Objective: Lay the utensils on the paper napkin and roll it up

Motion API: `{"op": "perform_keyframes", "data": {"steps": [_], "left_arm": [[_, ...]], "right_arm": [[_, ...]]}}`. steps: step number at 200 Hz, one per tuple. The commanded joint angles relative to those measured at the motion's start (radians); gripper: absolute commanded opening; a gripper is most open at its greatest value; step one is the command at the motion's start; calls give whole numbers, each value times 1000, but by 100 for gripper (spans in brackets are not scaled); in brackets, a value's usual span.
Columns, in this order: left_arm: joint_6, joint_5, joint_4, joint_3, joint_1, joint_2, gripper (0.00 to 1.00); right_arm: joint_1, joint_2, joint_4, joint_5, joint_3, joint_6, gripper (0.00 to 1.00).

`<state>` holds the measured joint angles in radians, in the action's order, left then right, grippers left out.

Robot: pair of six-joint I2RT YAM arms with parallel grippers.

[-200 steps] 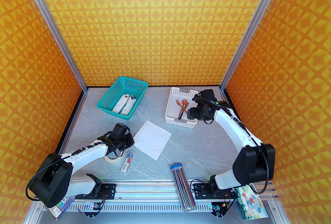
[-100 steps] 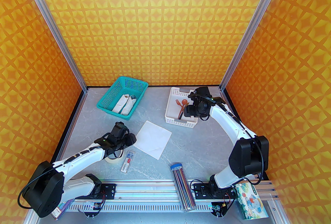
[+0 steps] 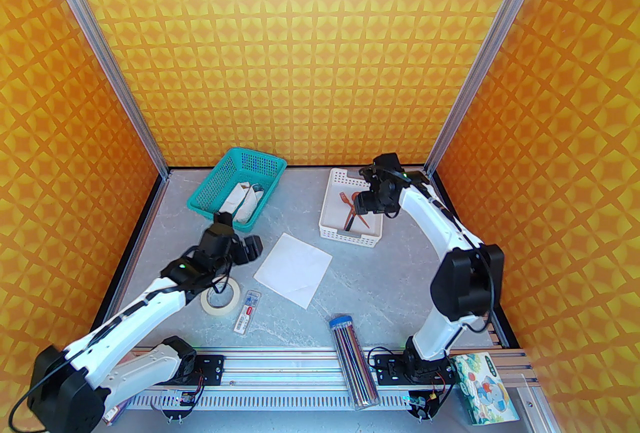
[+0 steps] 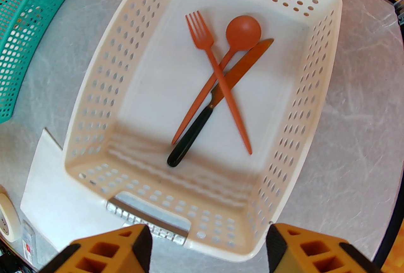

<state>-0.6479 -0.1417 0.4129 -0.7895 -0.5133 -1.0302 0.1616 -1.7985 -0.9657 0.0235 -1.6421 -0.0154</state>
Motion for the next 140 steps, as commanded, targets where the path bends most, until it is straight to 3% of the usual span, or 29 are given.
{"op": "perform_keyframes", "data": {"steps": [1, 56, 140], "left_arm": [[95, -73, 39, -32, 22, 38, 89], [125, -75, 20, 23, 35, 111, 100], [100, -78, 19, 67, 65, 172, 99]], "right_arm": [[4, -78, -52, -24, -74, 47, 61], [4, -302, -119, -23, -259, 96, 53], [4, -511, -185, -75, -423, 164, 41]]}}
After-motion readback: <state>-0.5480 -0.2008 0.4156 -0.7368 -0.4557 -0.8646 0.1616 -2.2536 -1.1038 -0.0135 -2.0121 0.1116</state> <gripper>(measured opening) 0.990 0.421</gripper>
